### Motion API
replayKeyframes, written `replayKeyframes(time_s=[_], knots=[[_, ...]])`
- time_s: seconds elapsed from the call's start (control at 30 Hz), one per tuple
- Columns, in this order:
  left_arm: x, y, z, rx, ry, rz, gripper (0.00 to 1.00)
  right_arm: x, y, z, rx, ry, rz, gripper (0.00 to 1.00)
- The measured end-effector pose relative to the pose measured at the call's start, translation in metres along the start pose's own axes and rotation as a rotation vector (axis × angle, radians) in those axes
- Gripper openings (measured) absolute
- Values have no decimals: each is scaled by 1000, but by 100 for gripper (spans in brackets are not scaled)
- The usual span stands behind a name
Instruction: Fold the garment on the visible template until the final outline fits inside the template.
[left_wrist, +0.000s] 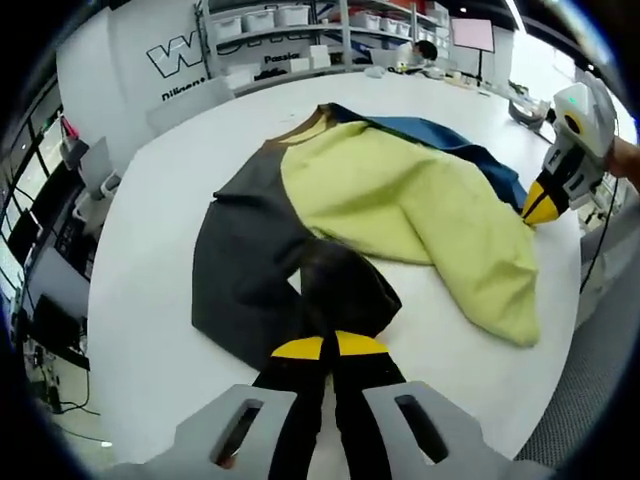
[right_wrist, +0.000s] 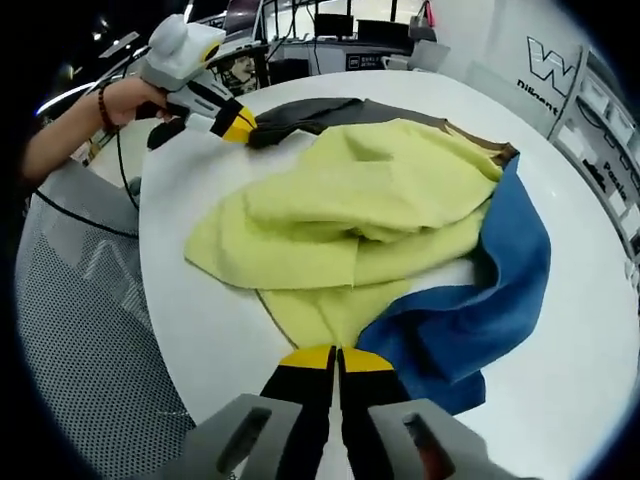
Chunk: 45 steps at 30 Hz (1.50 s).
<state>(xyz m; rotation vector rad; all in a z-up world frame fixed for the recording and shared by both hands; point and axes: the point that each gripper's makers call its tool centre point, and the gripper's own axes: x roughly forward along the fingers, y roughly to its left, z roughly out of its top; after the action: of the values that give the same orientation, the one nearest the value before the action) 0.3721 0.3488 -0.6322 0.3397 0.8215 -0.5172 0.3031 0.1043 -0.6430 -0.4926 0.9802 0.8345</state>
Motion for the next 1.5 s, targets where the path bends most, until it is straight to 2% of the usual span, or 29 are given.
replayKeyframes(time_s=[0.43, 0.83, 0.97, 1.03, 1.23, 1.5], knots=[[-5, 4, -6, -1, 10, 25, 0, -10, 1, -18, 33, 22, 5, 0], [-10, 2, -10, -15, 17, 30, 3, -13, 3, -25, 49, 26, 10, 0], [-16, -6, -5, -28, -24, -2, 7, -12, 4, -24, 41, 32, 7, 0], [-20, -11, -3, -22, -40, -12, 8, -12, 3, -25, 66, 36, -1, 0], [-31, -24, 1, -26, -82, -40, 8, -12, 3, -24, 27, 46, -10, 0], [-35, -44, 5, -4, -102, -84, 10, -12, 3, -24, 41, 41, -9, 0]])
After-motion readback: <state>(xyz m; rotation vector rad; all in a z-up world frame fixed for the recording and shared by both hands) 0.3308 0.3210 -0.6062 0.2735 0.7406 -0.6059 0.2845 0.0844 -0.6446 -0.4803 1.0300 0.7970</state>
